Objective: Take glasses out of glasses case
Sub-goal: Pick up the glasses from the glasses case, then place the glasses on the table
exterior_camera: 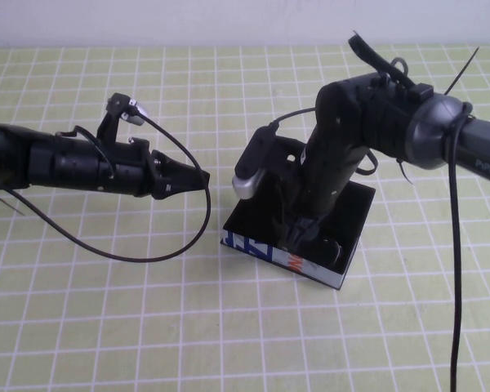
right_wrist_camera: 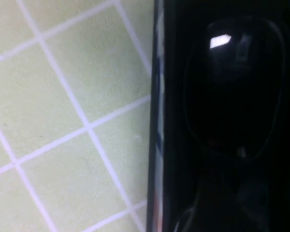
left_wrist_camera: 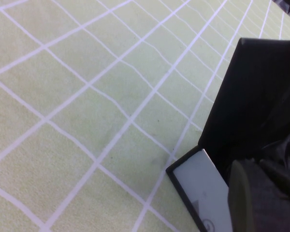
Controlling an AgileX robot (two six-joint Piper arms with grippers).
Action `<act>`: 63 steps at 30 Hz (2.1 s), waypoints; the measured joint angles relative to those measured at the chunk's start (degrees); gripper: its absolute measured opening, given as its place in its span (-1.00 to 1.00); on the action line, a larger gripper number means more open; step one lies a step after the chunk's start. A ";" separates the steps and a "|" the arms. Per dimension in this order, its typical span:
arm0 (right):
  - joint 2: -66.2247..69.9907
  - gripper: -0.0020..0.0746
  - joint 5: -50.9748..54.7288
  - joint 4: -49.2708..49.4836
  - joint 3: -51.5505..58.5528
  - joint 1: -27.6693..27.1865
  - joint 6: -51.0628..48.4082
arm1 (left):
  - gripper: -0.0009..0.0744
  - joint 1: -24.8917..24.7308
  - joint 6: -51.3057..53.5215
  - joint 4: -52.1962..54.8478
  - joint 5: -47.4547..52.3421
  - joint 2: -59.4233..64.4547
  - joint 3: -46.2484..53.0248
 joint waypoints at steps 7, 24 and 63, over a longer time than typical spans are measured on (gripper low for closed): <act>1.17 -0.19 -0.36 -0.60 -0.09 0.00 0.00 | -0.99 0.00 0.00 0.22 0.00 0.00 0.00; -5.07 -0.91 1.64 -2.00 -0.22 0.00 7.98 | -0.99 0.00 -1.17 0.69 0.18 -1.26 0.00; -28.51 -0.69 -22.29 6.68 48.51 -10.73 44.96 | -0.99 0.00 -10.11 6.20 2.16 -10.31 0.00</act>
